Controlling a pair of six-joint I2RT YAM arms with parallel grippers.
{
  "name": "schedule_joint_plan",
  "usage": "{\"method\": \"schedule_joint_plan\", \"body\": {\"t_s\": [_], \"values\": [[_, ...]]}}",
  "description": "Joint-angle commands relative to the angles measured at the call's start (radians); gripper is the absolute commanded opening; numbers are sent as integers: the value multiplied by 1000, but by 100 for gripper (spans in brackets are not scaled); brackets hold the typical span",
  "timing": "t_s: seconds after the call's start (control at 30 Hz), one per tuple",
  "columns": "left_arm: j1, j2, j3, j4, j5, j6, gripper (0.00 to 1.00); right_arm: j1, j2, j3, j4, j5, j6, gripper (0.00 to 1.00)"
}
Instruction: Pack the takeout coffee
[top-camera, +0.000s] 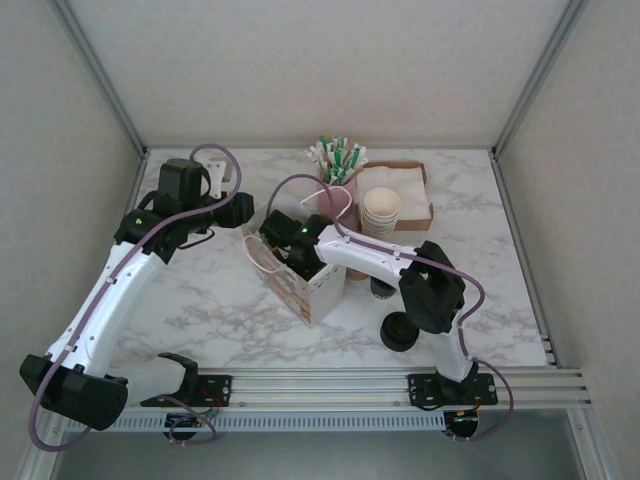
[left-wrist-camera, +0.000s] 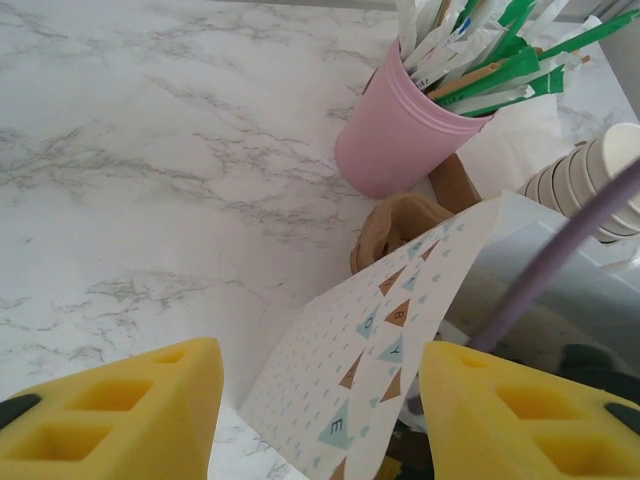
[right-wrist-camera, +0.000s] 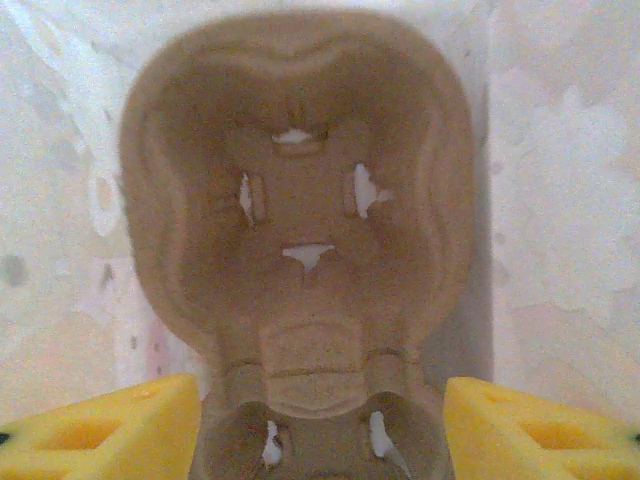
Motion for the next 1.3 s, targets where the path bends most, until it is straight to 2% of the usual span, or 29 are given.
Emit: {"method": "schedule_joint_plan", "body": {"t_s": [0.0, 0.37, 0.53, 0.9, 1.27], "values": [[8, -7, -13, 5, -29, -17, 55, 6, -49, 43, -24, 31, 18, 69], [9, -9, -14, 5, -60, -24, 56, 13, -148, 94, -30, 58, 11, 75], [9, -11, -14, 5, -64, -27, 56, 15, -170, 127, -27, 31, 11, 74], [8, -16, -16, 11, -75, -37, 56, 21, -248, 196, 5, 55, 4, 73], [8, -27, -20, 18, -74, -40, 57, 22, -436, 119, 120, 79, 19, 71]]}}
